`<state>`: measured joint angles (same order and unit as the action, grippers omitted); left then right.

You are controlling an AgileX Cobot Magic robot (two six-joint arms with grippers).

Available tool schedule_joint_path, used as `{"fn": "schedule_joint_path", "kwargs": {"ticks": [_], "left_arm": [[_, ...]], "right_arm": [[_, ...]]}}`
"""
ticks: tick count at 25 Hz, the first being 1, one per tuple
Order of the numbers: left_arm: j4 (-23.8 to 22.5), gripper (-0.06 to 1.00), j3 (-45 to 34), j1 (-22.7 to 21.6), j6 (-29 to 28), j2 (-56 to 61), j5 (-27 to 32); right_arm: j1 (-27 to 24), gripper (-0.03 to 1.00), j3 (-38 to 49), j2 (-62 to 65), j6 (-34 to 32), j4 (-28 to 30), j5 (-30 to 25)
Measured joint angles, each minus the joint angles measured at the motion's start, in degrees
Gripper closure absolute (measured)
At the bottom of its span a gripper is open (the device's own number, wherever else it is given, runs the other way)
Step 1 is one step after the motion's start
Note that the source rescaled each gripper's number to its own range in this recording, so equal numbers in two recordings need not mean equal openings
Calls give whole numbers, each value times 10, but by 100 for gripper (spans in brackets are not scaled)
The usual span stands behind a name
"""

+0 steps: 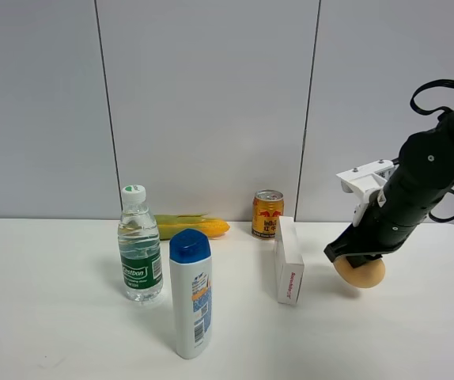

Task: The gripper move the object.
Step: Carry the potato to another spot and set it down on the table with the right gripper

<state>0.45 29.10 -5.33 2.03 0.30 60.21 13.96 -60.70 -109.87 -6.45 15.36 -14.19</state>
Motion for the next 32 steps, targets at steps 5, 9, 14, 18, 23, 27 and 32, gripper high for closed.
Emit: {"fn": "schedule_joint_path", "kwargs": {"ticks": [5,9,14,18,23,27,32], "left_arm": [[0,-6,0,0,0,0,0],[0,-6,0,0,0,0,0],[0,-6,0,0,0,0,0],[0,-6,0,0,0,0,0],[0,-6,0,0,0,0,0],[0,-6,0,0,0,0,0],[0,-6,0,0,0,0,0]], "right_arm": [[-14,97,0,-6,-10,-5,39],[-15,97,0,-23,-17,-36,66],[-15,97,0,-49,-28,-57,87],[-15,97,0,-50,-31,-66,98],[-15,91,0,-52,-31,-75,100],[-15,51,0,-52,-46,-81,102],[-15,11,0,-52,-98,-81,112]]}}
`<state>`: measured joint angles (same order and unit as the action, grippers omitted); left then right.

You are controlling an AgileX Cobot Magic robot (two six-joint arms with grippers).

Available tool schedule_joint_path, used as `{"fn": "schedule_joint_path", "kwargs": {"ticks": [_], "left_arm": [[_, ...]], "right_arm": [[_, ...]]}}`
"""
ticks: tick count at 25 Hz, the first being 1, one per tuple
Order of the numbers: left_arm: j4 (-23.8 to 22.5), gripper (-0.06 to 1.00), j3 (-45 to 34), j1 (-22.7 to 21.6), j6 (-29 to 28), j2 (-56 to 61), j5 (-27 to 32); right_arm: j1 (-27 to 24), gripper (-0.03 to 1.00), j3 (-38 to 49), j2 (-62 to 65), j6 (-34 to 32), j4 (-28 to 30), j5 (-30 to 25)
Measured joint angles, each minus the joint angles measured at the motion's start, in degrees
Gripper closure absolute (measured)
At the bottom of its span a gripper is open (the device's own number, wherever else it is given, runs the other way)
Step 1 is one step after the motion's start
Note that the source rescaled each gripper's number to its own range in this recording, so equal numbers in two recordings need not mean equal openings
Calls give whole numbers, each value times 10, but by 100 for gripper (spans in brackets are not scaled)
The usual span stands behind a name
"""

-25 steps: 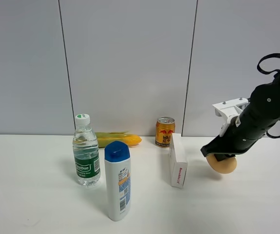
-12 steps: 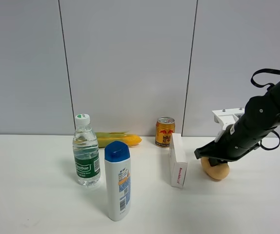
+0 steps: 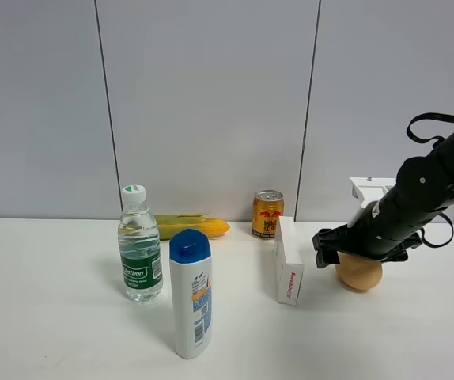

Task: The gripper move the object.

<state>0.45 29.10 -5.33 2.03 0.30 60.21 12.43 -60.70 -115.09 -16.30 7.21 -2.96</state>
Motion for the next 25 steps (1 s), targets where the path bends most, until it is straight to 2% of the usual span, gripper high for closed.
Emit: {"fn": "schedule_joint_path", "kwargs": {"ticks": [8,12,15,19,25], "left_arm": [[0,-6,0,0,0,0,0],[0,-6,0,0,0,0,0],[0,-6,0,0,0,0,0],[0,-6,0,0,0,0,0],[0,-6,0,0,0,0,0]], "right_arm": [[0,7,0,4,-5,0,-2],[0,7,0,33,-5,0,-31],[0,7,0,73,-5,0,-70],[0,7,0,144,-5,11,-156],[0,7,0,302,-5,33,-252]]}}
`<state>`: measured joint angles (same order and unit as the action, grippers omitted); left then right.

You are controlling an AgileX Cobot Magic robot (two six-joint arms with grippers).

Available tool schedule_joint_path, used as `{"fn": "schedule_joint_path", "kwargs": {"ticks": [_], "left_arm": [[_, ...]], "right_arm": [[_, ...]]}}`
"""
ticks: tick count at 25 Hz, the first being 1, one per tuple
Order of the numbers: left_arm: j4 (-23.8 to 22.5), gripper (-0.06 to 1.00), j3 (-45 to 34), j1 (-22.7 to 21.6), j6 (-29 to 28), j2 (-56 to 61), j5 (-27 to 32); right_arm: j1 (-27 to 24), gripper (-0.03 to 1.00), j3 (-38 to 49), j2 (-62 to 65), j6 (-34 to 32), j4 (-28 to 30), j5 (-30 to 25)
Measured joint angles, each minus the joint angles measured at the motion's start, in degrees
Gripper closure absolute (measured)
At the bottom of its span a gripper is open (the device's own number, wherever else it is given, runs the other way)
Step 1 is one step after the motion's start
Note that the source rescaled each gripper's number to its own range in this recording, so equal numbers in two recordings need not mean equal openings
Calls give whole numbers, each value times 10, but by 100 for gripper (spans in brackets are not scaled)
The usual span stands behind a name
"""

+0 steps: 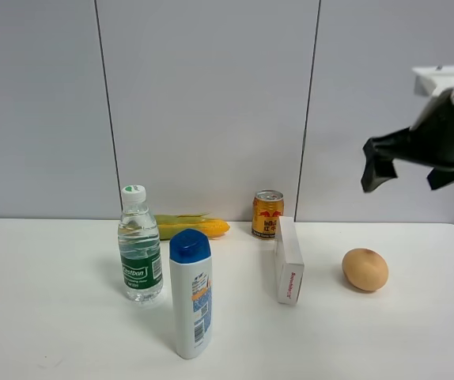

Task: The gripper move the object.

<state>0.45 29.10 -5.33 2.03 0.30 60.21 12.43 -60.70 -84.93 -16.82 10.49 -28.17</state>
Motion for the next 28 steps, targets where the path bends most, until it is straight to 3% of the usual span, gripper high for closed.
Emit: {"fn": "schedule_joint_path", "kwargs": {"ticks": [7,14,20,28], "left_arm": [[0,-6,0,0,0,0,0],[0,-6,0,0,0,0,0],[0,-6,0,0,0,0,0],[0,-6,0,0,0,0,0]], "right_arm": [[0,7,0,178,0,16,-71],[0,7,0,334,0,72,-167],[0,7,0,445,9,76,-236],[0,7,0,501,88,97,-311]]}}
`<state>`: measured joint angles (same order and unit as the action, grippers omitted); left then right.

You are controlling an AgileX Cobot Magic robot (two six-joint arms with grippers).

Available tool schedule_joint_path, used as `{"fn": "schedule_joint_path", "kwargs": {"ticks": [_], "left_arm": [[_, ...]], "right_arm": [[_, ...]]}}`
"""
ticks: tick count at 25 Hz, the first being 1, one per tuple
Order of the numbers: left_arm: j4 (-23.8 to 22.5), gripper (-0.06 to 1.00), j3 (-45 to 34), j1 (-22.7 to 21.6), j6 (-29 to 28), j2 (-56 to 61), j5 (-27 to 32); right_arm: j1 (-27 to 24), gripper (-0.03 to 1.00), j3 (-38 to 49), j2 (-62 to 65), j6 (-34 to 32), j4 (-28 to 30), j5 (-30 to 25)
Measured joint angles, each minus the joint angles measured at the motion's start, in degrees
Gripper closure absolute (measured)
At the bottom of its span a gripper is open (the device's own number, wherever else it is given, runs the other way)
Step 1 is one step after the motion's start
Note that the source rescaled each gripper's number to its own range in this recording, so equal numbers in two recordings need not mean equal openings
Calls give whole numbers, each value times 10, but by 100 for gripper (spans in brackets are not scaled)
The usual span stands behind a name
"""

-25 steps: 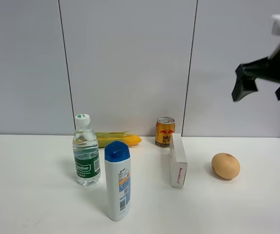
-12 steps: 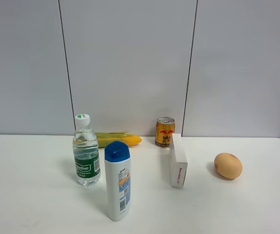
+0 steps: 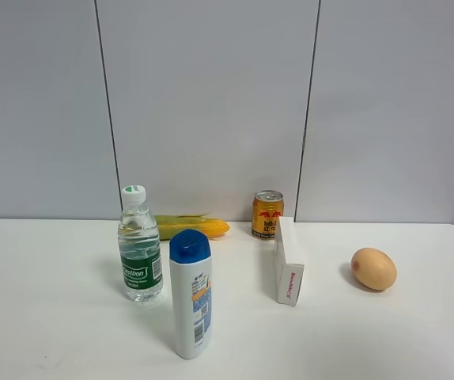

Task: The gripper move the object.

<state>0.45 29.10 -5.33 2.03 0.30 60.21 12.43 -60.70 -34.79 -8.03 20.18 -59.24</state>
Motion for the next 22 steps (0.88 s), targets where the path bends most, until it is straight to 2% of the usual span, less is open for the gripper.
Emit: {"fn": "schedule_joint_path", "kwargs": {"ticks": [4,9,12,16,22], "left_arm": [[0,-6,0,0,0,0,0],[0,-6,0,0,0,0,0],[0,-6,0,0,0,0,0],[0,-6,0,0,0,0,0],[0,-6,0,0,0,0,0]], "right_arm": [[0,7,0,0,36,7,-3],[0,7,0,0,42,41,18],[0,7,0,0,49,39,18],[0,7,14,12,80,-47,5],[0,7,116,72,141,-206,5]]}}
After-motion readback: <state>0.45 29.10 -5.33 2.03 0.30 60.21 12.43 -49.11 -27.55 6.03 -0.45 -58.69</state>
